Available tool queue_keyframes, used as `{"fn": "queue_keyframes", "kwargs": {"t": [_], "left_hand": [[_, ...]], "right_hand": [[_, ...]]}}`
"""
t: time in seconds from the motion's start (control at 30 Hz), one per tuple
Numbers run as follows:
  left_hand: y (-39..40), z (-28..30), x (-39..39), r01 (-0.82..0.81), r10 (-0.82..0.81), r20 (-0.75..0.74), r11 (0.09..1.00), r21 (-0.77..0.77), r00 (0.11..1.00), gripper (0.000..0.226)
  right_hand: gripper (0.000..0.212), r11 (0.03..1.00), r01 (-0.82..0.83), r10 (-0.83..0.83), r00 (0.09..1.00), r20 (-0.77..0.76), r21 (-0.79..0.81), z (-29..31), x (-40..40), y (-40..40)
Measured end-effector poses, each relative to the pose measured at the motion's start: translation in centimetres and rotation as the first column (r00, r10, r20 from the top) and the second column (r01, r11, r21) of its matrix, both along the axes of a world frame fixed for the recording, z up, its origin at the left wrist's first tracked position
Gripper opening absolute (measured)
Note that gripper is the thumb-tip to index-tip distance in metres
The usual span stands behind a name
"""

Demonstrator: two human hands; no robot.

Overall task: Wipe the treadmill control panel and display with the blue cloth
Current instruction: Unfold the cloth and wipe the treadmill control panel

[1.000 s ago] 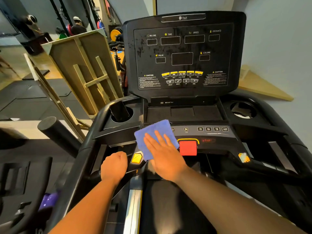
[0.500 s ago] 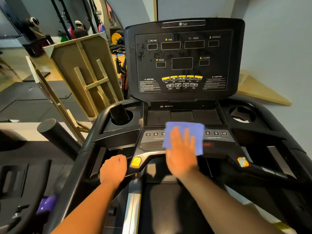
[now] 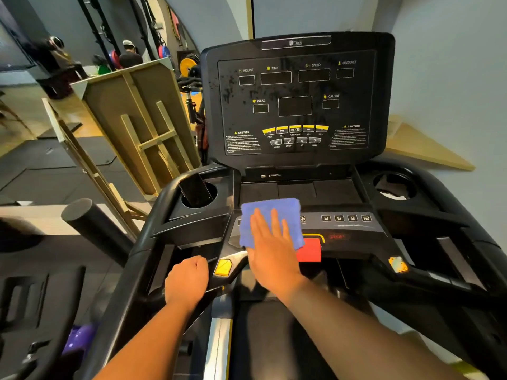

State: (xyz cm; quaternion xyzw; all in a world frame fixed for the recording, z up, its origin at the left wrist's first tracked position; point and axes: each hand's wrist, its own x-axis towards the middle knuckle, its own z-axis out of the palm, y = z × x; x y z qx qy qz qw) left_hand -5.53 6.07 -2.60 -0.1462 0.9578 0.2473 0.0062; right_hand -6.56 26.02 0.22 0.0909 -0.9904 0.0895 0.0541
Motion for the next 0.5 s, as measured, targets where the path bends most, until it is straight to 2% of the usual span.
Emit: {"fn": "queue_keyframes", "kwargs": {"t": [0.13,0.2,0.3,0.43,0.5], "left_hand": [[-0.3,-0.4,-0.1,-0.001,0.001,0.000,1.000,0.001,1.000,0.041],[-0.2,-0.4,-0.1,-0.001,0.001,-0.011,1.000,0.025,1.000,0.042],[-0.2,-0.5,-0.1,0.003,-0.002,-0.011,1.000,0.028,1.000,0.043],[-0.3,-0.6,-0.1,-0.004,0.004,-0.004,1.000,0.021,1.000,0.043],[-0.4,-0.6,-0.1,-0.020,0.019,0.019,1.000,0.011,1.000,0.041]], "right_hand": [[0.067,0.949,-0.303,0.306,0.952,-0.017,0.088,-1.5,1.1,2.1],[0.066,0.945,-0.312,0.317,0.947,-0.044,0.102,-2.3,2.6,5.3],[0.069,0.990,-0.134,0.128,0.983,-0.131,-0.033,-3.6,4.8,11.3],[0.063,0.974,0.221,-0.225,0.972,-0.064,-0.059,-3.6,5.4,17.3],[0.061,0.951,0.289,-0.293,0.956,-0.017,-0.108,-2.3,4.9,17.2]]}}
